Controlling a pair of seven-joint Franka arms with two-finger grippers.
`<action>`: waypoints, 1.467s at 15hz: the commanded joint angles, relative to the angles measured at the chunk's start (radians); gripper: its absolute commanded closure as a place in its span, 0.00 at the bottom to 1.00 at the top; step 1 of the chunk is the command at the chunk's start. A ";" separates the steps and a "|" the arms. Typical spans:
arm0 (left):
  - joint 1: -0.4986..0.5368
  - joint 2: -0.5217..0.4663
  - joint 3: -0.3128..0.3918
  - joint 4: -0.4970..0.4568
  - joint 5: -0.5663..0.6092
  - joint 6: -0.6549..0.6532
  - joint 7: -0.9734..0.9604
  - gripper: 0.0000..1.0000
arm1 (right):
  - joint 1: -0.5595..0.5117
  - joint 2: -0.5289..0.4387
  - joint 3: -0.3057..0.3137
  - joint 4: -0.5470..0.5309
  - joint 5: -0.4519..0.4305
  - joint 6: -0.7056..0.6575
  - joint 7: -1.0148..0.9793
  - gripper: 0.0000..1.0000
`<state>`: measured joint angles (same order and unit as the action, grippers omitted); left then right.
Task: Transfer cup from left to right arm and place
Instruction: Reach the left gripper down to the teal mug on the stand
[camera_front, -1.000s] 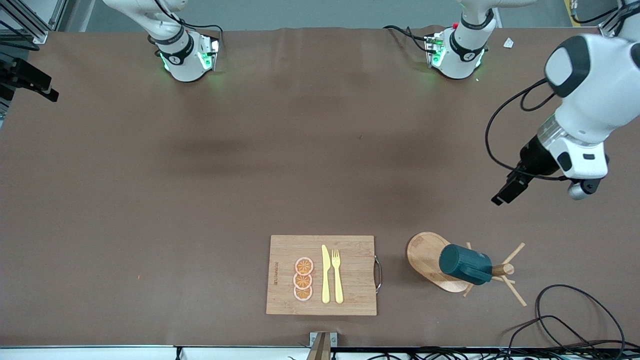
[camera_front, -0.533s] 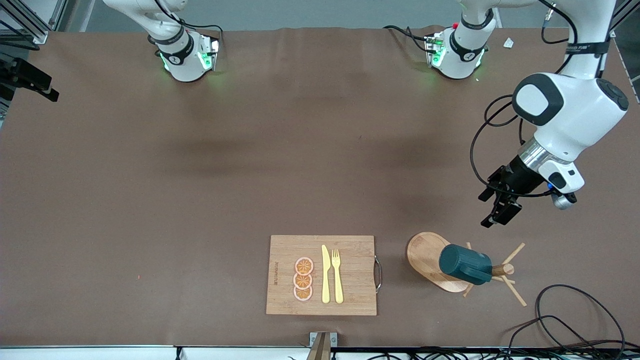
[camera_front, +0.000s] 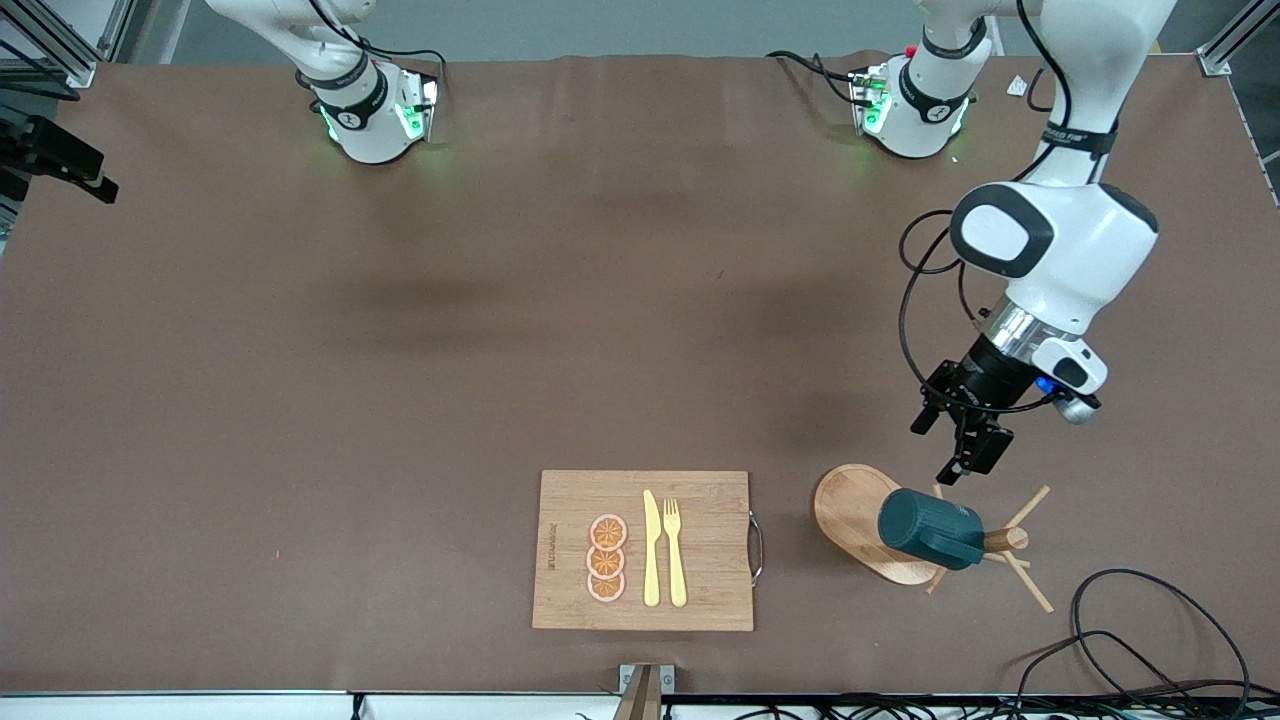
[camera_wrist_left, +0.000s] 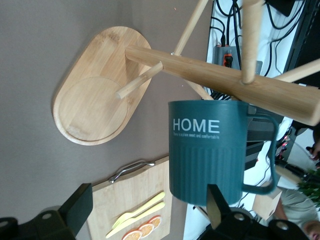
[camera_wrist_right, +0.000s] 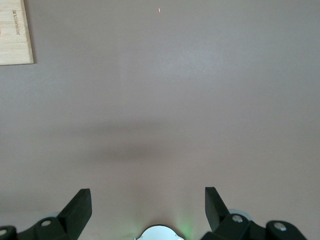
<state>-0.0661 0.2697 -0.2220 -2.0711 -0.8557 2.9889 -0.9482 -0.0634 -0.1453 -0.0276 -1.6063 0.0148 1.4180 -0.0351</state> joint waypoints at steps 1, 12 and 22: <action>-0.001 0.028 -0.010 0.028 -0.031 0.059 -0.001 0.00 | -0.010 -0.005 0.009 0.003 -0.004 -0.004 -0.006 0.00; -0.006 0.134 -0.010 0.137 -0.071 0.123 -0.001 0.00 | -0.010 -0.005 0.009 0.003 -0.004 -0.004 -0.006 0.00; -0.028 0.230 -0.010 0.269 -0.082 0.137 -0.009 0.00 | -0.018 -0.007 0.003 -0.003 -0.004 0.009 -0.006 0.00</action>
<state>-0.0791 0.4741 -0.2307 -1.8335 -0.9088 3.0997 -0.9570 -0.0639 -0.1453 -0.0339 -1.6063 0.0141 1.4189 -0.0351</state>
